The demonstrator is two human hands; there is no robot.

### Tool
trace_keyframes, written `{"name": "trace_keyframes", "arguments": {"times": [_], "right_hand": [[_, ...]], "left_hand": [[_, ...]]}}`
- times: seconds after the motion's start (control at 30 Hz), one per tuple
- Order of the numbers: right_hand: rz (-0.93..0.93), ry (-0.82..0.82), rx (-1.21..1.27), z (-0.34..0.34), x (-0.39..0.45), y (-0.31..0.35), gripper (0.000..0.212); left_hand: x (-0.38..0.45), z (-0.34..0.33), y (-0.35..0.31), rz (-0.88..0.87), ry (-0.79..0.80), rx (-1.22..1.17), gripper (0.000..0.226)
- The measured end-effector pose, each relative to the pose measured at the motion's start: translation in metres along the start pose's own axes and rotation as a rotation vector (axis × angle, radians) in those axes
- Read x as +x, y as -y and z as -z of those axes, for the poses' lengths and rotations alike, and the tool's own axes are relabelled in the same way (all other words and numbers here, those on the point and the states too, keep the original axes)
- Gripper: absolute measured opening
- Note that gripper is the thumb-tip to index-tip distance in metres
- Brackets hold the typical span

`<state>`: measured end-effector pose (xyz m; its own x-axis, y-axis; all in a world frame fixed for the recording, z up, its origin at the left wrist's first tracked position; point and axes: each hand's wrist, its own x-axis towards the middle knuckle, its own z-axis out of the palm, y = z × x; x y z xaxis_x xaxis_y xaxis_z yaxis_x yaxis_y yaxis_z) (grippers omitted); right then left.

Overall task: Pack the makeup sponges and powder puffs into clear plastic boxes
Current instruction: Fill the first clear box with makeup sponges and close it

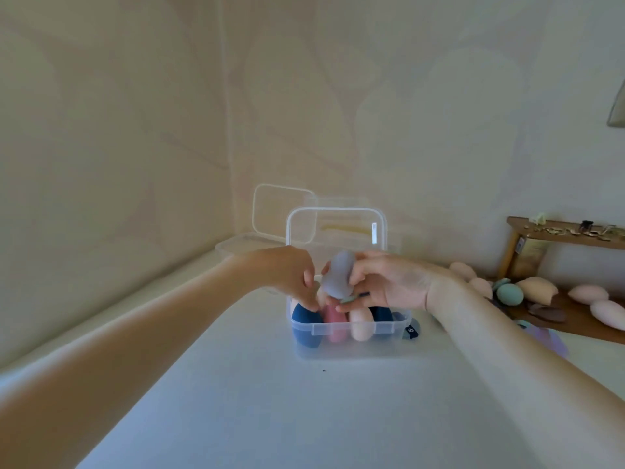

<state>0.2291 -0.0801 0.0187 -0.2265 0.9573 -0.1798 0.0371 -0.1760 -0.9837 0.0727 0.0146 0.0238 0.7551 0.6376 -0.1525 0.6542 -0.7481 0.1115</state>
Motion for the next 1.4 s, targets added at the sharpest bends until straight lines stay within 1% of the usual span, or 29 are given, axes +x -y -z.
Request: {"name": "trace_keyframes", "arguments": {"times": [0.07, 0.1, 0.2, 0.27, 0.33, 0.37, 0.4, 0.43, 0.5, 0.53, 0.57, 0.63, 0.7, 0.8, 0.9, 0.97, 1.03, 1.1, 1.13, 1.23, 1.27, 1.3, 1.33, 1.4], "right_hand": [[-0.059, 0.037, -0.005, -0.006, 0.012, -0.006, 0.04], [-0.094, 0.024, 0.001, -0.009, 0.017, -0.009, 0.037], [-0.17, -0.051, -0.008, -0.017, 0.029, -0.016, 0.014], [-0.212, -0.091, -0.034, -0.019, 0.033, -0.018, 0.009], [-0.284, -0.082, -0.069, -0.019, 0.034, -0.021, 0.011], [-0.318, -0.052, -0.093, -0.019, 0.035, -0.022, 0.016], [-0.341, -0.029, -0.131, -0.019, 0.036, -0.022, 0.021], [-0.354, -0.02, -0.182, -0.02, 0.036, -0.022, 0.024], [-0.371, -0.006, -0.301, -0.022, 0.037, -0.02, 0.024], [-0.377, 0.012, -0.363, -0.022, 0.037, -0.019, 0.025], [-0.382, 0.031, -0.421, -0.022, 0.038, -0.017, 0.025], [-0.401, 0.047, -0.553, -0.024, 0.04, -0.014, 0.023], [-0.42, 0.022, -0.721, -0.028, 0.044, -0.01, 0.02], [-0.423, -0.008, -0.995, -0.035, 0.051, -0.003, 0.023], [-0.418, 0.007, -1.119, -0.041, 0.055, 0.001, 0.022], [-0.404, 0.009, -1.154, -0.044, 0.054, 0.003, 0.024], [-0.412, 0.02, -1.17, -0.044, 0.054, 0.003, 0.019], [-0.421, 0.032, -1.085, -0.037, 0.049, -0.001, 0.013], [-0.429, 0.041, -0.967, -0.033, 0.046, -0.004, 0.013], [-0.404, 0.069, -0.509, -0.018, 0.036, -0.009, 0.029], [-0.376, 0.066, -0.419, -0.014, 0.034, -0.011, 0.034], [-0.349, 0.041, -0.391, -0.012, 0.033, -0.011, 0.036], [-0.323, -0.015, -0.419, -0.013, 0.033, -0.013, 0.037], [-0.253, -0.153, -0.585, -0.021, 0.034, -0.016, 0.025]], "left_hand": [[-0.001, 0.0, 0.003, 0.011, 0.035, 0.069, 0.029], [-0.002, -0.002, 0.003, 0.014, 0.049, 0.09, 0.027], [0.002, -0.01, 0.004, 0.034, 0.043, 0.101, 0.032], [0.006, -0.014, 0.006, 0.04, 0.017, 0.104, 0.031], [0.011, -0.017, 0.009, 0.011, -0.016, 0.106, 0.013], [0.013, -0.018, 0.01, -0.003, -0.034, 0.089, 0.009], [0.014, -0.02, 0.011, -0.011, -0.051, 0.072, 0.013], [0.015, -0.022, 0.012, -0.017, -0.064, 0.061, 0.014], [0.018, -0.025, 0.013, -0.018, -0.058, 0.039, 0.004], [0.019, -0.025, 0.013, -0.015, -0.05, 0.025, 0.003], [0.02, -0.025, 0.013, -0.01, -0.049, 0.012, 0.007], [0.019, -0.027, 0.013, 0.001, -0.051, -0.002, 0.007], [0.018, -0.027, 0.011, 0.009, -0.057, -0.018, 0.004], [0.015, -0.026, 0.009, 0.022, -0.058, -0.004, 0.011], [0.015, -0.027, 0.007, 0.026, -0.063, 0.037, 0.006], [0.016, -0.028, 0.007, 0.037, -0.054, 0.043, 0.009], [0.017, -0.028, 0.007, 0.05, -0.009, 0.024, 0.01], [0.017, -0.027, 0.009, 0.059, 0.053, -0.006, 0.002], [0.017, -0.026, 0.01, 0.065, 0.073, -0.023, 0.005], [0.013, -0.024, 0.011, 0.062, 0.061, -0.052, 0.011], [0.013, -0.025, 0.01, 0.055, 0.04, -0.048, 0.011], [0.011, -0.027, 0.01, 0.051, 0.018, -0.042, 0.011], [0.009, -0.028, 0.009, 0.05, 0.003, -0.043, 0.011], [0.009, -0.031, 0.008, 0.059, -0.021, -0.057, 0.012]]}}
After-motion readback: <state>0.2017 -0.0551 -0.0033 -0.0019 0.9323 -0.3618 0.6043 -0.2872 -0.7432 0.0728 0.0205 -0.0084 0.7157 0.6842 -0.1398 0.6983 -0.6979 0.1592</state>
